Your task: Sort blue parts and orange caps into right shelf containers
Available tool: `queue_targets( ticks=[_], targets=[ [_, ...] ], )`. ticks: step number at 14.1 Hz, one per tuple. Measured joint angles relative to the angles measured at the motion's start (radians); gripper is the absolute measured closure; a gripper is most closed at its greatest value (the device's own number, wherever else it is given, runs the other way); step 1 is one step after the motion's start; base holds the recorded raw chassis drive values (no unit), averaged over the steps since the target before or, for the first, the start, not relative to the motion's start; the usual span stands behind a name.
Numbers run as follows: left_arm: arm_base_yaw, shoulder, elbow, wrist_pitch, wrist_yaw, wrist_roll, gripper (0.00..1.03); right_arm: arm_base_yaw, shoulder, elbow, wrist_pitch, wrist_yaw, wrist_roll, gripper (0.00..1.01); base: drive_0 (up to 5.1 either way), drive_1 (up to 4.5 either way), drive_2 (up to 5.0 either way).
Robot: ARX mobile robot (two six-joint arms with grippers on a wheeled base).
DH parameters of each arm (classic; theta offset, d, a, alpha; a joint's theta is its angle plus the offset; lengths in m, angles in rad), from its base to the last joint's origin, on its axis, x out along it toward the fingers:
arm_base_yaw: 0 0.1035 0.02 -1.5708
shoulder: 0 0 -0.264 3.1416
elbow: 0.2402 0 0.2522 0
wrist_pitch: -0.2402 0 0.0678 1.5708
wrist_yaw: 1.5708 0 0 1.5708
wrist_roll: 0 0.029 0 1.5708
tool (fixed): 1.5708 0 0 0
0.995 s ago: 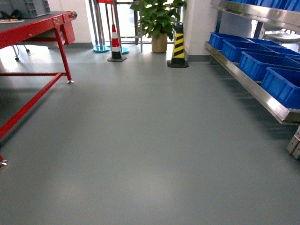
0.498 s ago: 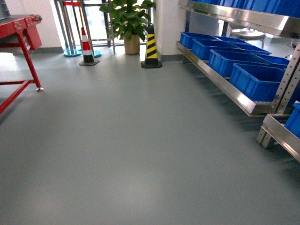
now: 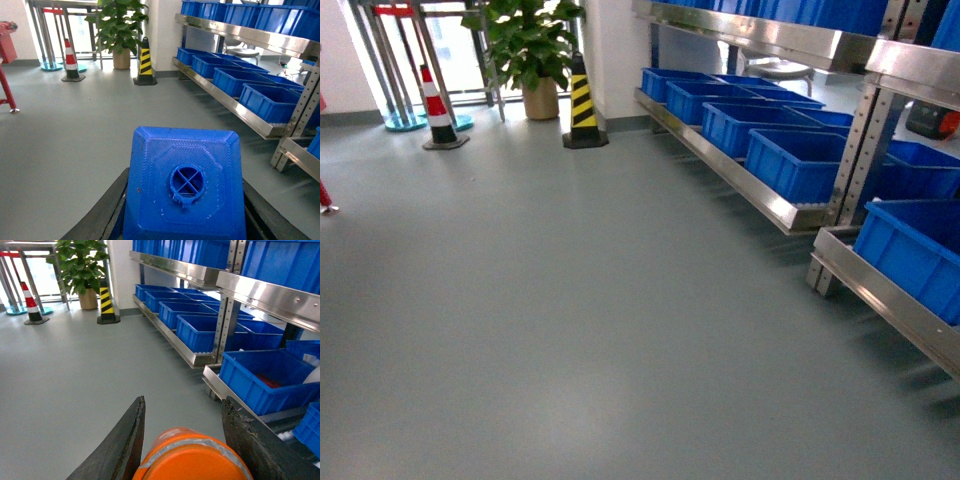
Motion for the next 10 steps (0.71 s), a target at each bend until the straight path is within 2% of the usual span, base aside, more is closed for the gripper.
queue_targets(
  ticks=[10],
  targets=[
    [0.0, 0.0, 0.0, 0.0, 0.0, 0.0, 0.58, 0.0, 0.0, 0.0, 0.0, 0.0, 0.0, 0.6, -1.5, -1.52, -1.5]
  ],
)
